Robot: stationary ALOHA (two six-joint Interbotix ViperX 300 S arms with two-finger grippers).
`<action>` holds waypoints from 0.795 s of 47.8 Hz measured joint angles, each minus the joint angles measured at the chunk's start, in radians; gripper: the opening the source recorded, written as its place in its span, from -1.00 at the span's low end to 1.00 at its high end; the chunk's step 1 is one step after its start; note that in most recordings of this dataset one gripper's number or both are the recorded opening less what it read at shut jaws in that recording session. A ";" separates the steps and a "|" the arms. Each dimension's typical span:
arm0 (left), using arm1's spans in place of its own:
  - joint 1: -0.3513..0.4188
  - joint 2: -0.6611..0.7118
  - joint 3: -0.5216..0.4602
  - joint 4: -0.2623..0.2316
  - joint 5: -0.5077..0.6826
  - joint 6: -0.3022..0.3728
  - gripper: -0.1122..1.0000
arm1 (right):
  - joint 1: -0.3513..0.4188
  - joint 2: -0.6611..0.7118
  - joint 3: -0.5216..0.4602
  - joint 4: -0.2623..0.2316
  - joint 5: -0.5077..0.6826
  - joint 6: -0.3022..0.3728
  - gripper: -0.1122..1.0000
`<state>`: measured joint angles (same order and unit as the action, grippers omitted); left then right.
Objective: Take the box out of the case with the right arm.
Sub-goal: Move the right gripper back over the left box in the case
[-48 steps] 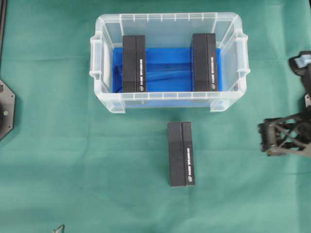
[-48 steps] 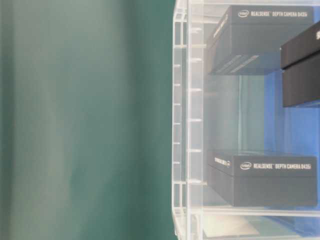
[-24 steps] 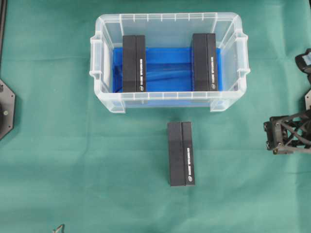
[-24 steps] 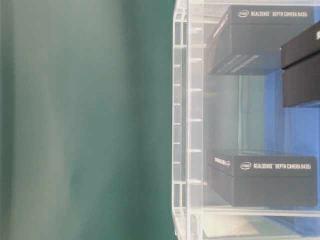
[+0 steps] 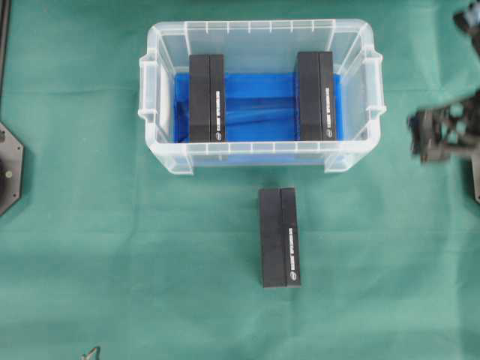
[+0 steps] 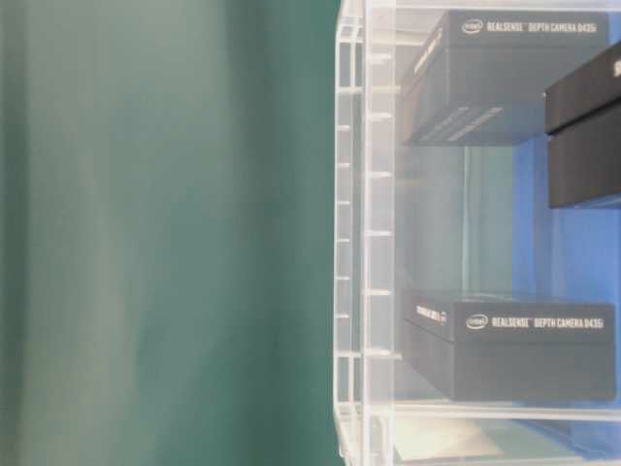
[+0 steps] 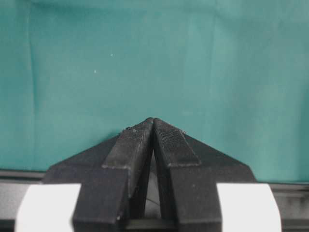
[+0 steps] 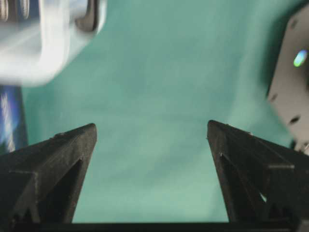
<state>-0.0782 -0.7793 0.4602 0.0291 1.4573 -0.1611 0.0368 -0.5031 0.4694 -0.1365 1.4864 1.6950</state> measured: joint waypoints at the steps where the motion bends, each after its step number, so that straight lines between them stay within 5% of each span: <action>1: 0.000 0.000 0.000 0.000 0.000 0.000 -0.80 | -0.018 -0.003 0.003 0.000 0.000 -0.021 0.81; 18: 0.000 0.000 0.000 0.000 0.000 -0.002 -0.80 | -0.268 -0.006 0.020 0.000 -0.012 -0.264 0.81; 38: 0.002 0.000 0.000 0.000 0.000 0.000 -0.80 | -0.313 -0.006 0.020 0.000 -0.023 -0.307 0.81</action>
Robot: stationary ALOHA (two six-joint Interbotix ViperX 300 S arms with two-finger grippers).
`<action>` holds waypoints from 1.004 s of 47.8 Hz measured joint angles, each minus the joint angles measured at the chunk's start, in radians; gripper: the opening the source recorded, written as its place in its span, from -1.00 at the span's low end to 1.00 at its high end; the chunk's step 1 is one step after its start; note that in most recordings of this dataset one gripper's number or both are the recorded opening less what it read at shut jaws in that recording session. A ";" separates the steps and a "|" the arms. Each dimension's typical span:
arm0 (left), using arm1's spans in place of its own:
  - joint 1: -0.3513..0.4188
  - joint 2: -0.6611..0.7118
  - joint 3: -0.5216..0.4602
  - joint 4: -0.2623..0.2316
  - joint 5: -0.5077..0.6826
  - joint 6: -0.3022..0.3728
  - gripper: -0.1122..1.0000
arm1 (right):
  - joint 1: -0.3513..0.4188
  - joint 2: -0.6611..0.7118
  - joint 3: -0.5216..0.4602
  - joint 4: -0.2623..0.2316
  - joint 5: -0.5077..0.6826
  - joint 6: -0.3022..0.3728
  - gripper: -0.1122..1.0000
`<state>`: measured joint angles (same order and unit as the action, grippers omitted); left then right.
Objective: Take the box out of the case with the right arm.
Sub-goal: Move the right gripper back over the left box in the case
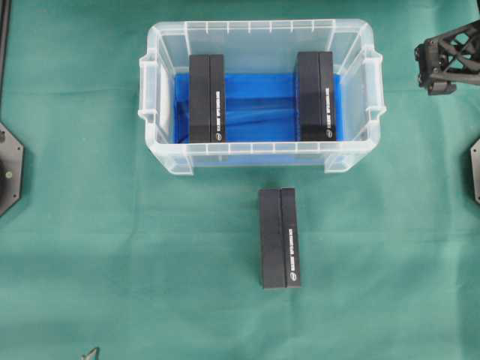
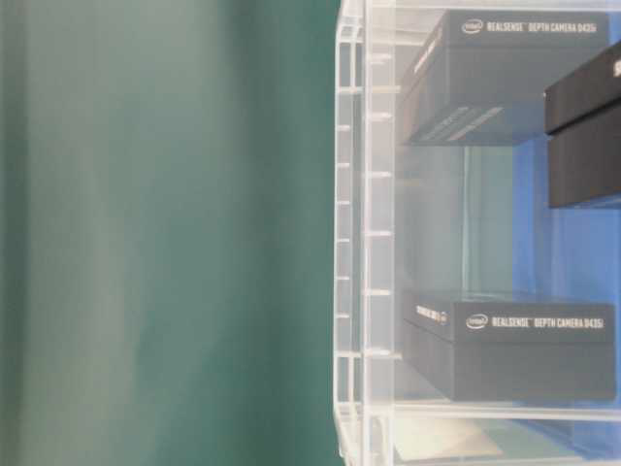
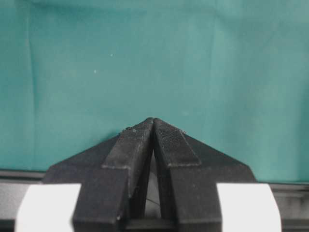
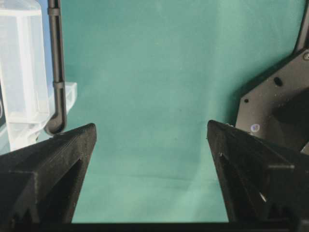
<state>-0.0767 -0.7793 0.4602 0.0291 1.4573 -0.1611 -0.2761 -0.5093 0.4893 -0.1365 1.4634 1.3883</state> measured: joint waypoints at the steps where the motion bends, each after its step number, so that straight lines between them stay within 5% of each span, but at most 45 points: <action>1: -0.002 0.000 0.000 0.000 0.000 0.000 -0.80 | -0.002 0.000 0.000 0.000 0.000 0.000 0.81; 33: -0.002 0.000 0.000 0.000 0.000 0.000 -0.80 | 0.000 0.011 -0.005 0.020 -0.028 0.000 0.81; 48: -0.002 0.000 0.000 0.000 0.000 0.000 -0.80 | 0.012 0.153 -0.114 0.035 -0.075 0.002 0.81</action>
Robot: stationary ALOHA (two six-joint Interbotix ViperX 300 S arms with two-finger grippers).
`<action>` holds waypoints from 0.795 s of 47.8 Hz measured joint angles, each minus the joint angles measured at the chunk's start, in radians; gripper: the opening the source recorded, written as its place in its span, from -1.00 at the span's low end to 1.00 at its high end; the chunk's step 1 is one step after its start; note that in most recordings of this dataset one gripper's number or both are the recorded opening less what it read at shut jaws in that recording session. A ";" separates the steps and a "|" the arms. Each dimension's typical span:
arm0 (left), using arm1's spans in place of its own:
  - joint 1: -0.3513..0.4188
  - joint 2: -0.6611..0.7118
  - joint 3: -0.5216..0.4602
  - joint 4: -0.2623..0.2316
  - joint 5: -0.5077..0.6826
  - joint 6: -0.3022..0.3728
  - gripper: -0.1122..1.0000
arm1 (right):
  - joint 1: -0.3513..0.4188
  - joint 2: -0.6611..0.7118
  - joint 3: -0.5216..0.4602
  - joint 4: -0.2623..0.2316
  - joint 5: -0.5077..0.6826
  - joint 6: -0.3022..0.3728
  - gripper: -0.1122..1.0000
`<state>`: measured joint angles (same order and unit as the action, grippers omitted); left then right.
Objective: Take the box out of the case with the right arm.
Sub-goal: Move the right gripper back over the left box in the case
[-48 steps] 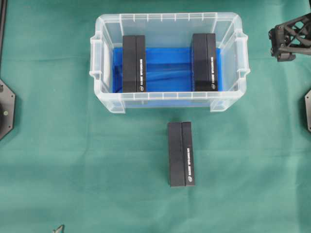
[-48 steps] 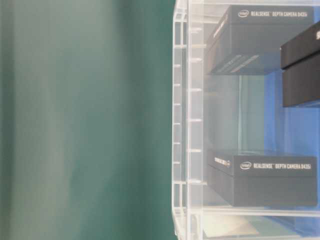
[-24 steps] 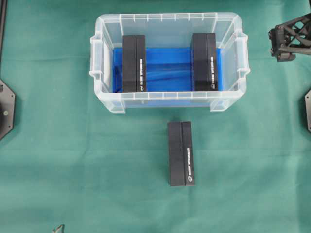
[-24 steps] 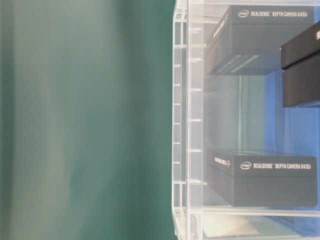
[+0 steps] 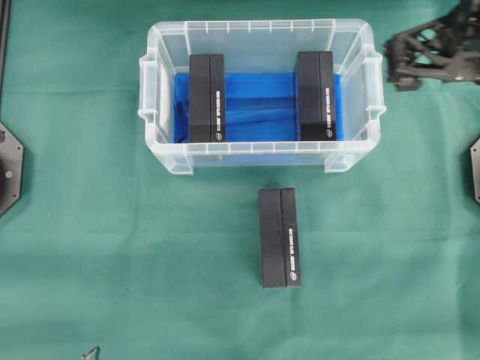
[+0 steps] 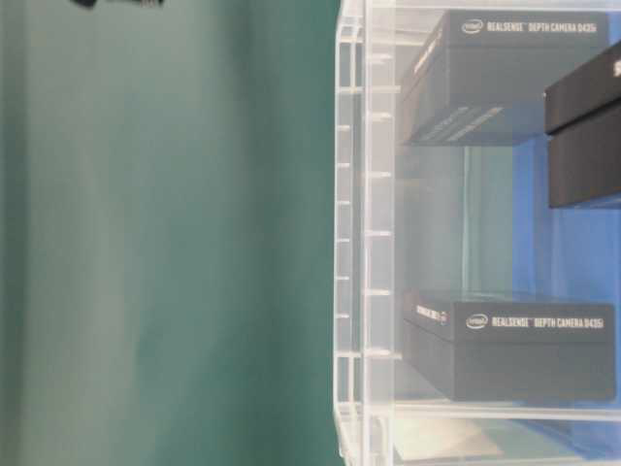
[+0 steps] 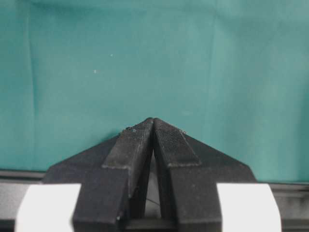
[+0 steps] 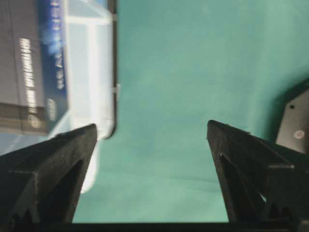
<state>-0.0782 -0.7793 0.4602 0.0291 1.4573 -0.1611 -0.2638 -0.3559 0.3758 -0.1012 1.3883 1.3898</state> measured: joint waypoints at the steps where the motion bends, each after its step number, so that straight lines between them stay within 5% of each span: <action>1: 0.000 0.000 0.000 0.000 0.000 0.000 -0.80 | 0.005 0.015 -0.014 0.000 -0.002 0.000 0.81; 38: 0.002 -0.008 0.000 0.000 0.000 0.000 -0.80 | 0.095 0.666 -0.773 0.005 -0.006 -0.029 0.81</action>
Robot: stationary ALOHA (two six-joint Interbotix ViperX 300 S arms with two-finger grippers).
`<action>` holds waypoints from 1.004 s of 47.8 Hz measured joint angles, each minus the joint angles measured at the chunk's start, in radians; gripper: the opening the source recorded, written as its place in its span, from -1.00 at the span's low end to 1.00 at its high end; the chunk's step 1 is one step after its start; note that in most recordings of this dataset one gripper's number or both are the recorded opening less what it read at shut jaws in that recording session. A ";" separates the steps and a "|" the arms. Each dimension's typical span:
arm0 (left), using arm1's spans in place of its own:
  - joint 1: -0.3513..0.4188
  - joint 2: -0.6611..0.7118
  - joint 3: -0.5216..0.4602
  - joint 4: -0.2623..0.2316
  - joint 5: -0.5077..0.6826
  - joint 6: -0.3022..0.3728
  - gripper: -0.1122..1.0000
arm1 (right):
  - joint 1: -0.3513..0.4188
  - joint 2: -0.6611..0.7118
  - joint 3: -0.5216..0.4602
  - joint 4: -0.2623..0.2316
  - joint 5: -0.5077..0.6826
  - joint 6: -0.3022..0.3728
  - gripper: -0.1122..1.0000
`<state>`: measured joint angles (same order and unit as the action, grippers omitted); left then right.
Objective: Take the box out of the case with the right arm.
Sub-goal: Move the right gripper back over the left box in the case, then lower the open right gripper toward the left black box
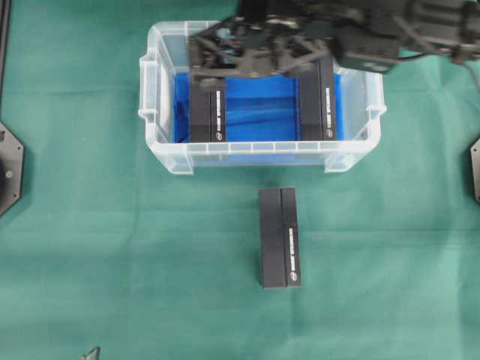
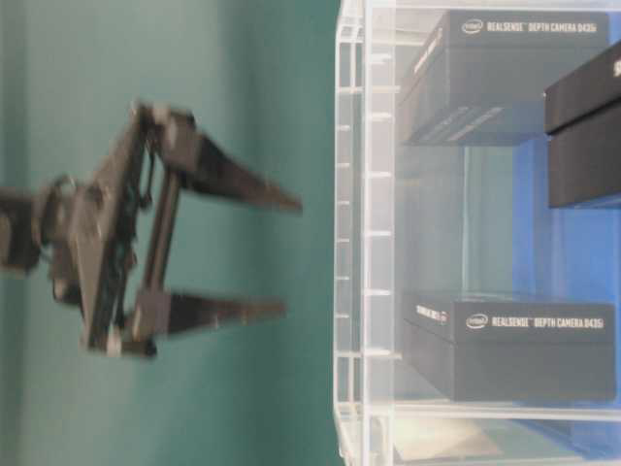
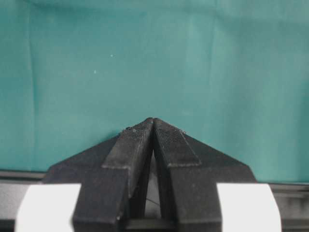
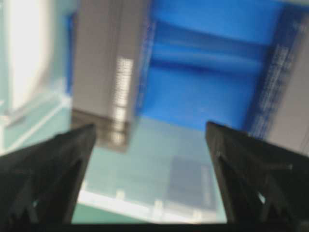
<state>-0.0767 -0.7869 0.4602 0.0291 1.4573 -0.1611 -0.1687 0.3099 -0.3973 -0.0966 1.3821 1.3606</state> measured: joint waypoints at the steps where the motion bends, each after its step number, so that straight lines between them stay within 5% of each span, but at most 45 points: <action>1: -0.002 0.000 0.000 0.000 0.000 0.000 -0.80 | 0.002 0.014 -0.017 0.002 0.000 0.000 0.81; 16: -0.002 -0.009 0.000 0.000 0.000 0.000 -0.80 | 0.003 0.124 -0.150 0.063 -0.009 -0.044 0.81; 48: -0.002 -0.011 0.000 0.000 0.000 -0.002 -0.80 | 0.003 0.135 -0.156 0.064 -0.049 -0.060 0.89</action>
<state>-0.0782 -0.7977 0.4602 0.0291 1.4573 -0.1626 -0.1657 0.4449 -0.5538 -0.0322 1.3330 1.3008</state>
